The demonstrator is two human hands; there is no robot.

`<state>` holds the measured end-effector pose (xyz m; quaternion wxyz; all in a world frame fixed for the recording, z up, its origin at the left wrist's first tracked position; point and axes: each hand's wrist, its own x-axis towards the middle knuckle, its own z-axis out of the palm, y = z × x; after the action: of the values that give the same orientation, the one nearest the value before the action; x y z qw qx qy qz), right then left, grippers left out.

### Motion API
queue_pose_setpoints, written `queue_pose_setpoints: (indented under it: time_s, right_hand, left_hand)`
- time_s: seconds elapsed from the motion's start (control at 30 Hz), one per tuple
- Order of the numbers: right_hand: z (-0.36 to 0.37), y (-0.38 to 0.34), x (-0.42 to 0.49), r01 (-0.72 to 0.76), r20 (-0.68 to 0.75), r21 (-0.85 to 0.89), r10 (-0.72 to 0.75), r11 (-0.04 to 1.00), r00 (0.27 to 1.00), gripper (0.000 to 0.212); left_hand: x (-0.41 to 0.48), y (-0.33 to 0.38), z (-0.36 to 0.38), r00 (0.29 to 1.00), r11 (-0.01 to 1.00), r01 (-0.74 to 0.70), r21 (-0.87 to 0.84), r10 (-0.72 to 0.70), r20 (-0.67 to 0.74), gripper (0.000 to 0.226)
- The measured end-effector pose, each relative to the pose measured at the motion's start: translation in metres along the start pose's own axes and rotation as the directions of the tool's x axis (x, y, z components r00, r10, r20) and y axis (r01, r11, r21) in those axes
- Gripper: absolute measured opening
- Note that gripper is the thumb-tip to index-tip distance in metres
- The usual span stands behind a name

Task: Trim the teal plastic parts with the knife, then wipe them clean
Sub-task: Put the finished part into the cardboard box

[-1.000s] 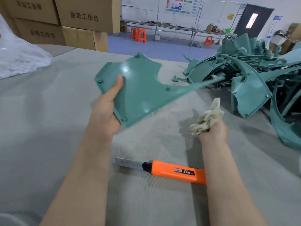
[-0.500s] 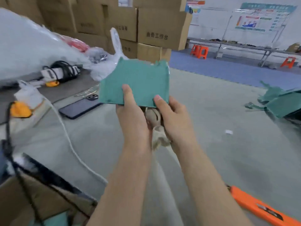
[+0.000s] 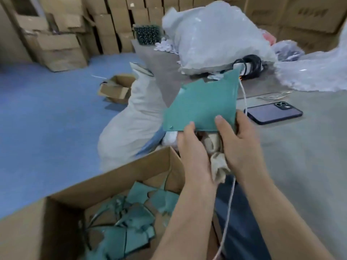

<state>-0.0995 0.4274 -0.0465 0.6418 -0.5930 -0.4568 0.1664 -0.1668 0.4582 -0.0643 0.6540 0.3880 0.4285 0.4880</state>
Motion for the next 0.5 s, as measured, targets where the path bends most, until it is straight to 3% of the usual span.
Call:
queue_pose_setpoints:
  time_s: [0.1, 0.17, 0.23, 0.3, 0.43, 0.5]
  right_hand:
    - [0.001, 0.0, -0.011, 0.177, -0.017, -0.081, -0.179, 0.981, 0.984, 0.016]
    - [0.009, 0.003, -0.012, 0.186, 0.077, -0.132, -0.177, 0.974, 0.981, 0.014]
    - [0.02, 0.012, -0.01, 0.139, 0.183, -0.207, -0.102, 0.968, 0.978, 0.01]
    - [0.034, 0.023, -0.009, 0.083, 0.29, -0.33, 0.017, 0.94, 0.957, 0.007]
    - [0.059, 0.049, -0.02, -0.037, 0.393, -0.513, 0.272, 0.858, 0.878, 0.023]
    - [0.063, 0.056, -0.026, -0.072, 0.388, -0.525, 0.314, 0.848, 0.867, 0.037]
  left_hand:
    - [0.0, -0.005, 0.007, 0.997, 0.964, 0.048, -0.262, -0.062, -0.047, 0.035]
    - [0.005, -0.013, 0.005, 0.985, 0.964, 0.08, -0.254, -0.115, -0.127, 0.025]
    - [0.008, -0.017, -0.007, 0.959, 0.952, 0.127, -0.28, -0.19, -0.212, 0.027]
    - [0.009, -0.024, -0.022, 0.946, 0.913, 0.202, -0.355, -0.276, -0.17, 0.033]
    - [0.005, -0.035, -0.041, 0.91, 0.818, 0.325, -0.475, -0.407, -0.078, 0.037]
    - [0.004, -0.036, -0.047, 0.894, 0.729, 0.333, -0.598, -0.445, -0.045, 0.039]
